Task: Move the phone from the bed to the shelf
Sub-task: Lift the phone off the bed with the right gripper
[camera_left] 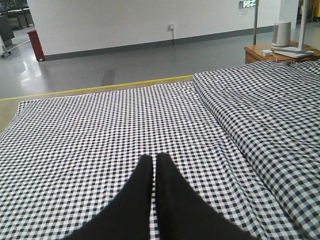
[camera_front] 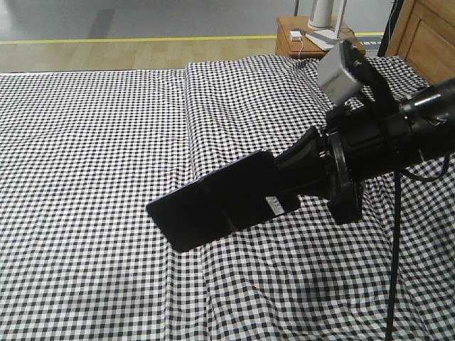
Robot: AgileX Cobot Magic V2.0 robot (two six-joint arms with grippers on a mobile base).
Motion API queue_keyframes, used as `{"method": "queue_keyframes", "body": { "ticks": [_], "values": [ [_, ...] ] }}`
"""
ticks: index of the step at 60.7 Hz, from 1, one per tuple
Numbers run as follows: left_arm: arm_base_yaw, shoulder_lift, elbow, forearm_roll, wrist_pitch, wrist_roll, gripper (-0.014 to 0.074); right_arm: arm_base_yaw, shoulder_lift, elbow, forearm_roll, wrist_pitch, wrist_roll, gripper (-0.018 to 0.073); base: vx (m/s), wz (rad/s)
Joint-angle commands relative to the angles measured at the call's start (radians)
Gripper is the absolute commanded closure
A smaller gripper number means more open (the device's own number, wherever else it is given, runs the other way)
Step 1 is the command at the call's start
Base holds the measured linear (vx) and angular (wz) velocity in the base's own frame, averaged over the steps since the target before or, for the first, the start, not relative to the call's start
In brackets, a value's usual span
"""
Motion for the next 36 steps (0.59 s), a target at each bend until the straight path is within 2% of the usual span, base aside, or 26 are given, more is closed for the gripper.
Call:
{"method": "queue_keyframes", "body": {
  "ticks": [1, 19, 36],
  "values": [
    [-0.006, -0.014, -0.022, -0.009, -0.073, -0.006, 0.0595, 0.029, -0.033, -0.025, 0.070, 0.064, 0.016, 0.0563, 0.00, 0.00],
    [-0.006, -0.014, -0.022, -0.009, -0.073, -0.006, 0.0595, 0.128, -0.035, -0.025, 0.070, 0.064, 0.018, 0.0563, 0.00, 0.00],
    [-0.006, -0.014, -0.022, -0.009, -0.073, -0.006, 0.0595, 0.126, -0.035, -0.025, 0.076, 0.064, 0.019, 0.0563, 0.00, 0.00]
  ]
}}
